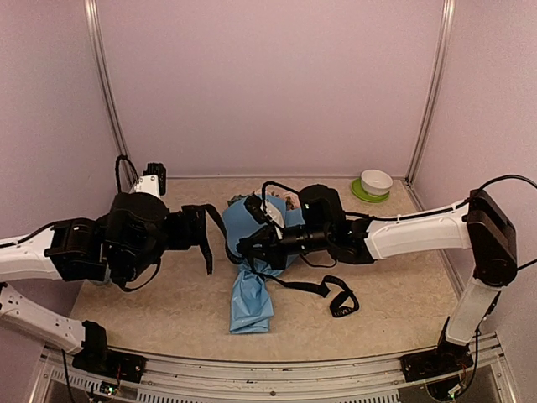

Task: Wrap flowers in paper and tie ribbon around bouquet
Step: Pass from the left arm to the right

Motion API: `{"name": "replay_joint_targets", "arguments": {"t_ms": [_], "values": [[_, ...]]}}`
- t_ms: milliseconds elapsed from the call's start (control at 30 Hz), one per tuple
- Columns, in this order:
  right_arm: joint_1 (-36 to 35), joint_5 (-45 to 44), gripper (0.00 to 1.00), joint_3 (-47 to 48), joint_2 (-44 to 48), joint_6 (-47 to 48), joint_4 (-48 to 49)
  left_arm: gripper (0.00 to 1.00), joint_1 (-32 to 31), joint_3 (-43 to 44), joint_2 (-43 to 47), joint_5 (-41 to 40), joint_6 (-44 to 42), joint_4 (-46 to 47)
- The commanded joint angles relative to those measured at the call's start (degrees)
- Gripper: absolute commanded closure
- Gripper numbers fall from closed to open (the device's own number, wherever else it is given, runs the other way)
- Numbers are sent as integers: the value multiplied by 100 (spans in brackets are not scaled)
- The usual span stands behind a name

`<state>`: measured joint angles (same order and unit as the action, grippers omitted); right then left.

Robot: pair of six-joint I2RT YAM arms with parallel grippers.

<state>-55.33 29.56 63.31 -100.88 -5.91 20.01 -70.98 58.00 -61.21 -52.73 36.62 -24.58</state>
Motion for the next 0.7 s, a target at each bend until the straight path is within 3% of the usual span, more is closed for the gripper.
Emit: {"name": "replay_joint_targets", "arguments": {"t_ms": [0,133,267,400,467,667], "values": [[30,451,100,-39,267,-169,-167,11,336,-1116,-25,244,1128,-555],[62,398,100,-57,236,-290,-285,14,374,-1280,-49,188,1053,-354],[180,134,100,-112,199,-464,-245,21,269,-1537,-42,581,413,287],[252,-49,100,43,82,-493,-419,29,-136,-1952,-10,593,537,567],[268,-184,100,54,77,-503,-455,28,-326,-2180,71,552,701,709],[270,240,100,44,-15,-483,-274,16,-915,-3241,-21,1235,-1544,4080]]}}
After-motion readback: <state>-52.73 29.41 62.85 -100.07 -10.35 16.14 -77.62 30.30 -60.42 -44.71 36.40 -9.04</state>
